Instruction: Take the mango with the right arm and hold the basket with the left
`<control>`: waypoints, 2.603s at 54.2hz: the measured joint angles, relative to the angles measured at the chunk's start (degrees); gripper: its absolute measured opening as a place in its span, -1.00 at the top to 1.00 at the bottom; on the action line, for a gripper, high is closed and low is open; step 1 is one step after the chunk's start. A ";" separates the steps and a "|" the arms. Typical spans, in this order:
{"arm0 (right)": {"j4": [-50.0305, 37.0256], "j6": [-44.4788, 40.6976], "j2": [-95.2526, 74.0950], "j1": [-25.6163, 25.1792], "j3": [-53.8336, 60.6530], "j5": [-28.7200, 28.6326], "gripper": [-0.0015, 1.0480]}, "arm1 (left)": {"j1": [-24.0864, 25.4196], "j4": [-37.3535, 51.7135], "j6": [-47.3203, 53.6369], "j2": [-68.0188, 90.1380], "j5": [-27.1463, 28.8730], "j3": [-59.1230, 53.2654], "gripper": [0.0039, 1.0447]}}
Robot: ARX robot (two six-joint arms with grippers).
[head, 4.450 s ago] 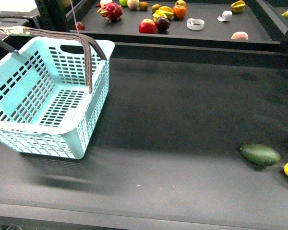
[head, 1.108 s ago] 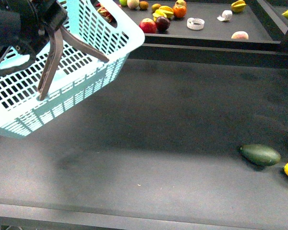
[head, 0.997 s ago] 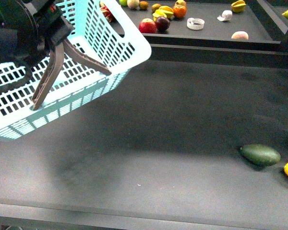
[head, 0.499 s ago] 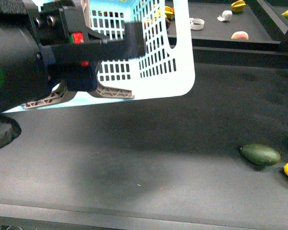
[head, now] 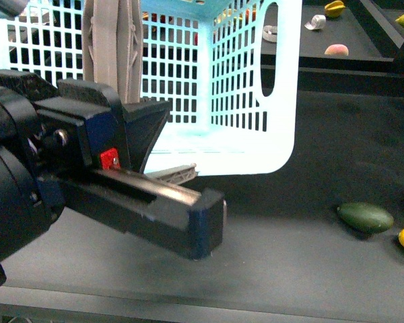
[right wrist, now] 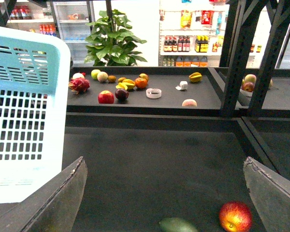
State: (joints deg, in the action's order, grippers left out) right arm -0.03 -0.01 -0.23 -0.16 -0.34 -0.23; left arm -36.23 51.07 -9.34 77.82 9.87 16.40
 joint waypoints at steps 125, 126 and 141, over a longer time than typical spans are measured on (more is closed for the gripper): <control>-30.29 -32.74 -111.89 -26.32 -33.83 -18.93 -0.84 | -2.95 -0.17 -0.20 -0.63 2.12 -0.52 0.85; -29.73 -34.10 -113.28 -26.69 -34.62 -18.88 -0.84 | -2.95 -0.17 -0.22 -0.63 2.12 -0.52 0.85; -23.06 -48.37 -129.70 -30.71 -46.34 -17.44 -0.84 | -2.95 -0.17 -0.20 -0.63 2.05 -0.52 0.85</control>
State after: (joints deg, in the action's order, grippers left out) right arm -23.09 -48.38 -129.93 -30.87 -46.68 -17.67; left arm -39.18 50.89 -9.54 77.19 11.92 15.88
